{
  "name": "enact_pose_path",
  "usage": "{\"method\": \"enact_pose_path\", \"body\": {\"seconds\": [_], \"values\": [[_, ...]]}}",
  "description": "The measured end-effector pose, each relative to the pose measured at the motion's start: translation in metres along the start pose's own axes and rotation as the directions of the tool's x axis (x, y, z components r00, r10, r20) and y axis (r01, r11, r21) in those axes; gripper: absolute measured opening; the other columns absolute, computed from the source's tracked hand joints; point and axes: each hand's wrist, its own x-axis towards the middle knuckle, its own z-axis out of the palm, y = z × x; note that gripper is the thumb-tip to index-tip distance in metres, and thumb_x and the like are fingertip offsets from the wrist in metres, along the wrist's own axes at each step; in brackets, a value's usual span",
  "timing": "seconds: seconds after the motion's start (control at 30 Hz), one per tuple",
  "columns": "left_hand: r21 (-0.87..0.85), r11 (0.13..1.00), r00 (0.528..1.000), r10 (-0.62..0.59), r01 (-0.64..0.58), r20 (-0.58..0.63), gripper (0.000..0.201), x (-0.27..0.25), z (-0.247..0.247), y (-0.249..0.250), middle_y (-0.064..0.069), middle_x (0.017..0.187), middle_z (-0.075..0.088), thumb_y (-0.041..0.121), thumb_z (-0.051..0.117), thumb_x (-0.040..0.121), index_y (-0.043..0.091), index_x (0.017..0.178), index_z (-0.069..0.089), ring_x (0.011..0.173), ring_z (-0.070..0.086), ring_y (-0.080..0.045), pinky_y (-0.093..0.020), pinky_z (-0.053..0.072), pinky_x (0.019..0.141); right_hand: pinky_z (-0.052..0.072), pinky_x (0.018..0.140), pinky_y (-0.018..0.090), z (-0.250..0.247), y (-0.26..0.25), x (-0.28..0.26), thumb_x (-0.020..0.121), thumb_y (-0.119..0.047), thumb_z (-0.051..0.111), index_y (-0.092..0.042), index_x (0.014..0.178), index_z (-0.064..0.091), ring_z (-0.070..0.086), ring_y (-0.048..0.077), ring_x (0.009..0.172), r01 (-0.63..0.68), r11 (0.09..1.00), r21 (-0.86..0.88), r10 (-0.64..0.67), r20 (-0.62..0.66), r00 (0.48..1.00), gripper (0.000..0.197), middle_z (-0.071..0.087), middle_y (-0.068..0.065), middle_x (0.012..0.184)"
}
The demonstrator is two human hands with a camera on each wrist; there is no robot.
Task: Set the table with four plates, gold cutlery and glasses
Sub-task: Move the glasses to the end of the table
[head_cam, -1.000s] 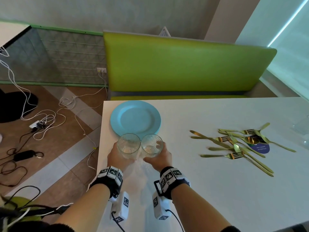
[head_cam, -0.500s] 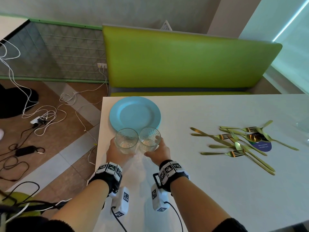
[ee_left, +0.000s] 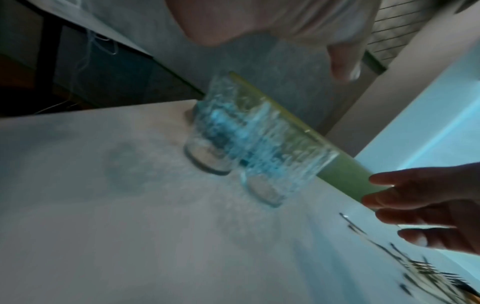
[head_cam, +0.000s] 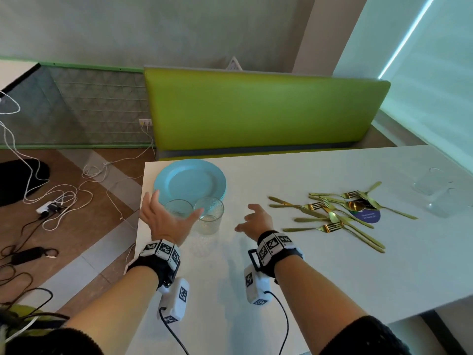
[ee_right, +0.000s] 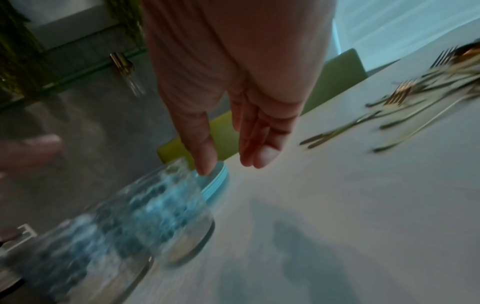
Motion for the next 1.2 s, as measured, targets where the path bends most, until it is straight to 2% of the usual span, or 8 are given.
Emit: {"method": "enact_pose_path", "body": {"seconds": [0.17,0.23,0.33,0.47,0.63,0.8,1.0,1.2], "values": [[-0.042,0.988,0.988,0.152,-0.151,0.032,0.096,0.008,0.036,0.064,-0.031,0.129,0.048,0.063,0.048,0.063,-0.013,0.122,0.050,0.124,0.041,-0.047,-0.043,0.020,0.104,0.048,0.095,0.028,-0.063,0.015,-0.003,0.076,-0.011,0.074,-0.011,0.126,0.054,0.061,0.018,0.104,-0.013,1.000,0.006,0.014,-0.113,0.993,0.054,0.067,0.006,0.114],[-0.031,0.979,0.974,0.206,-0.204,0.094,0.083,0.005,0.059,0.090,-0.032,0.121,0.053,0.054,0.049,0.070,-0.015,0.116,0.053,0.117,0.047,-0.049,-0.043,0.021,0.101,0.054,0.088,0.033,-0.090,0.027,0.000,0.075,-0.009,0.075,-0.010,0.119,0.059,0.063,0.018,0.091,-0.027,0.999,0.032,0.031,-0.154,0.988,0.047,0.068,0.006,0.100],[-0.028,0.977,0.945,0.213,-0.213,0.247,0.050,-0.005,0.100,0.132,-0.029,0.123,0.052,0.020,0.063,0.082,-0.011,0.119,0.053,0.119,0.045,-0.044,-0.042,0.025,0.105,0.051,0.077,0.027,-0.136,0.052,0.007,0.075,-0.013,0.073,-0.011,0.115,0.063,0.063,0.017,0.088,-0.050,0.999,0.012,0.052,-0.222,0.974,0.041,0.070,0.007,0.101],[-0.105,0.968,0.872,0.249,-0.226,0.421,0.031,-0.021,0.169,0.181,-0.019,0.125,0.051,0.007,0.059,0.085,0.000,0.115,0.057,0.114,0.052,-0.032,-0.033,0.038,0.101,0.050,0.092,0.031,-0.207,0.100,0.027,0.077,-0.020,0.071,-0.014,0.111,0.066,0.063,0.021,0.100,-0.126,0.991,0.055,0.137,-0.314,0.940,0.034,0.069,0.005,0.105],[-0.111,0.971,0.814,0.238,-0.212,0.529,0.030,-0.039,0.261,0.241,-0.013,0.127,0.051,0.009,0.058,0.087,0.004,0.116,0.056,0.082,0.050,-0.017,-0.017,0.032,0.080,0.052,0.092,0.036,-0.305,0.172,0.068,0.077,-0.020,0.071,-0.013,0.108,0.068,0.059,0.020,0.085,-0.233,0.967,0.107,0.256,-0.396,0.882,0.032,0.070,0.008,0.101],[-0.078,0.976,0.753,0.207,-0.203,0.624,0.030,-0.057,0.348,0.288,-0.011,0.123,0.057,0.011,0.058,0.086,0.006,0.116,0.056,0.104,0.058,-0.029,-0.031,0.041,0.092,0.051,0.094,0.041,-0.401,0.252,0.107,0.075,-0.023,0.072,-0.012,0.116,0.063,0.063,0.024,0.097,-0.368,0.902,0.224,0.431,-0.487,0.760,0.043,0.068,0.010,0.103],[-0.059,0.976,0.699,0.191,-0.208,0.689,0.030,-0.073,0.426,0.322,-0.009,0.121,0.061,0.012,0.056,0.089,0.006,0.118,0.055,0.107,0.058,-0.025,-0.024,0.041,0.084,0.048,0.097,0.045,-0.484,0.312,0.146,0.076,-0.027,0.074,-0.009,0.137,0.041,0.059,0.035,0.112,-0.419,0.823,0.383,0.568,-0.568,0.596,0.072,0.056,0.015,0.128],[-0.052,0.976,0.663,0.183,-0.212,0.726,0.031,-0.076,0.474,0.343,-0.009,0.118,0.062,0.013,0.057,0.089,0.006,0.119,0.054,0.103,0.059,-0.024,-0.021,0.036,0.078,0.046,0.099,0.043,-0.517,0.346,0.181,0.068,-0.029,0.081,-0.013,0.143,0.027,0.057,0.035,0.115,-0.395,0.793,0.465,0.607,-0.545,0.578,0.094,0.051,0.015,0.134]]}}
